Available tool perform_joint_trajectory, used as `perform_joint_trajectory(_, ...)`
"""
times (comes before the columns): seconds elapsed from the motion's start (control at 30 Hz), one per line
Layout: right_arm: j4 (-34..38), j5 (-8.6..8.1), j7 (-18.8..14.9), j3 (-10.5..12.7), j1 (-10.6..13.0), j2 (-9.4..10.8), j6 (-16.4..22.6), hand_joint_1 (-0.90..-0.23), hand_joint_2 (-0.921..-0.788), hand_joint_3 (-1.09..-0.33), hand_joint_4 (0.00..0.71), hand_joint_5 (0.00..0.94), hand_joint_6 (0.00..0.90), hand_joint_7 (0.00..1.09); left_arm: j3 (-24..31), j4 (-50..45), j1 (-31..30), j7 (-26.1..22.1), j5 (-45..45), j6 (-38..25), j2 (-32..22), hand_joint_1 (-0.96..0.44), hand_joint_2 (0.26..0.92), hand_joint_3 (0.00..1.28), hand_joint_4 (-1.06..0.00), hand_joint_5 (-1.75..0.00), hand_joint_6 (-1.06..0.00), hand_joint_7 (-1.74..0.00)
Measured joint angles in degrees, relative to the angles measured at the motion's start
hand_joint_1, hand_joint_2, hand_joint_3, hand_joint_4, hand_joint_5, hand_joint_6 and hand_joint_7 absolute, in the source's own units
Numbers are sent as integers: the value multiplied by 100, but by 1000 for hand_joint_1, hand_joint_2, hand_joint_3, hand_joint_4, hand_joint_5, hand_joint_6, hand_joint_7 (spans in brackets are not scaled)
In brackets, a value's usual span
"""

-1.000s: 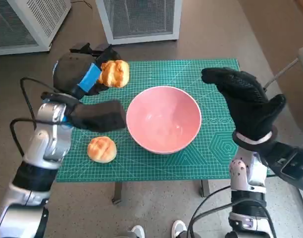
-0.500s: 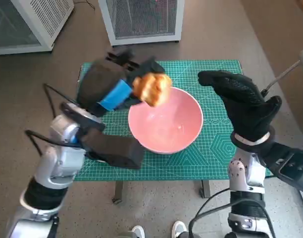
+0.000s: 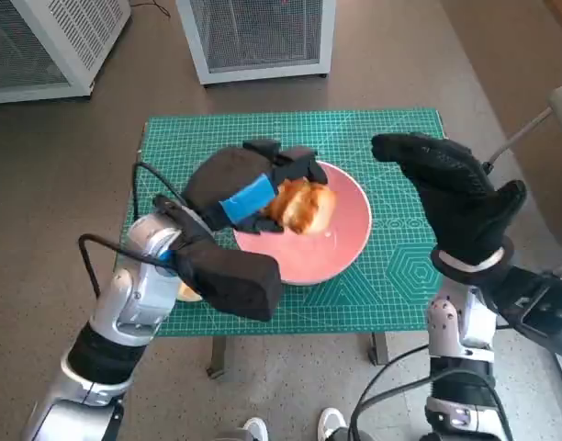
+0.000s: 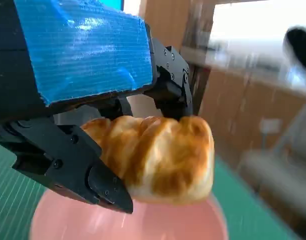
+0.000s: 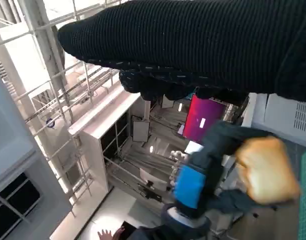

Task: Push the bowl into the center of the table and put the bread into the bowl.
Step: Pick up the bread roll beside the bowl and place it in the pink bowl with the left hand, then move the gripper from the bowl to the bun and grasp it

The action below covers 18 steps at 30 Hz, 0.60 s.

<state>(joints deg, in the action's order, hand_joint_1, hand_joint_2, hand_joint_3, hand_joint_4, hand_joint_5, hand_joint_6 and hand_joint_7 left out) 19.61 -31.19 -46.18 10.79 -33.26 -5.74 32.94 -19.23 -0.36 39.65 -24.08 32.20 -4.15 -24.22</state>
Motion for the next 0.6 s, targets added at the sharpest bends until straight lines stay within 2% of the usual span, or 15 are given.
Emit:
perform_joint_trajectory(0.2,0,3,17,0,12,10,49,-545,-921,-519,379,4,38,636,14,-5,-30,27,51,98,-15,-348,875,2,-281,-5,-305,-220)
perform_joint_trajectory(0.6,-13,2,61,-36,39,63,51,-558,-921,-518,378,3,31,623,232,-301,-321,110,59,299,-147,-404,865,0,-160,0,-269,-154)
